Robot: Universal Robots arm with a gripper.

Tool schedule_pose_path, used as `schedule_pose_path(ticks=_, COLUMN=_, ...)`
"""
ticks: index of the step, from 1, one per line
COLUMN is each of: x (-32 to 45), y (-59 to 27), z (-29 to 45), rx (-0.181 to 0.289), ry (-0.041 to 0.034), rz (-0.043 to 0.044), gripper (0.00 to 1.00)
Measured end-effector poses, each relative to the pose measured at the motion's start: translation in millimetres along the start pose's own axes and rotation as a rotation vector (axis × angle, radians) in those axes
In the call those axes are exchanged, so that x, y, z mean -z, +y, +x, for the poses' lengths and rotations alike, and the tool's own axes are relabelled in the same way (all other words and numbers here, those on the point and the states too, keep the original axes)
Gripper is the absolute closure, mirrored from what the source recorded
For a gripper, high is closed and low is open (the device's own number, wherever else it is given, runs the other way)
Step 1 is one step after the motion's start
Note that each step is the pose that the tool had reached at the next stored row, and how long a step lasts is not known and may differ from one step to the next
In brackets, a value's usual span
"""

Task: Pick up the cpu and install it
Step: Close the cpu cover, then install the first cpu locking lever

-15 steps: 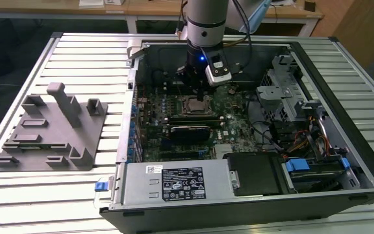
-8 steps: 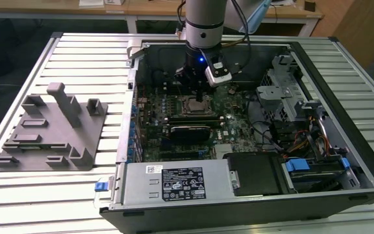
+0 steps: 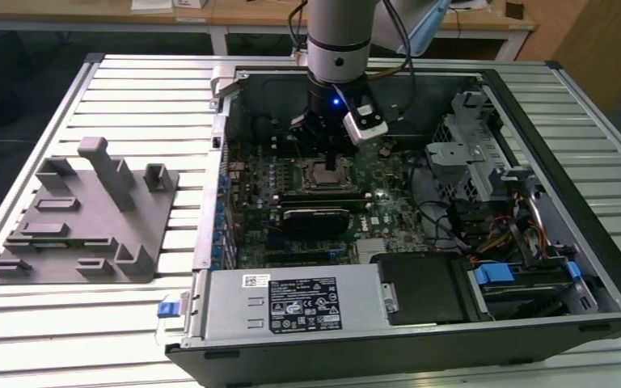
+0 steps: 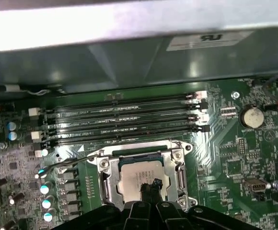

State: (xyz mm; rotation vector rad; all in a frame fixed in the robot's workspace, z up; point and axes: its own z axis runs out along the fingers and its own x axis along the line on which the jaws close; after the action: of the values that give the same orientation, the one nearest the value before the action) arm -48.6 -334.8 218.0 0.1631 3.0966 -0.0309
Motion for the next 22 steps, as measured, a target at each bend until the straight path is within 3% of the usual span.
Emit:
schedule_pose_path(ticks=7, x=-2.5, y=-1.1, z=6.6, rx=0.027, ry=-0.0004, rz=-0.0012, gripper=0.89)
schedule_pose_path(ticks=22, x=-4.6, y=-1.0, z=7.4, rx=0.028, ry=-0.0005, rz=-0.0012, gripper=0.89)
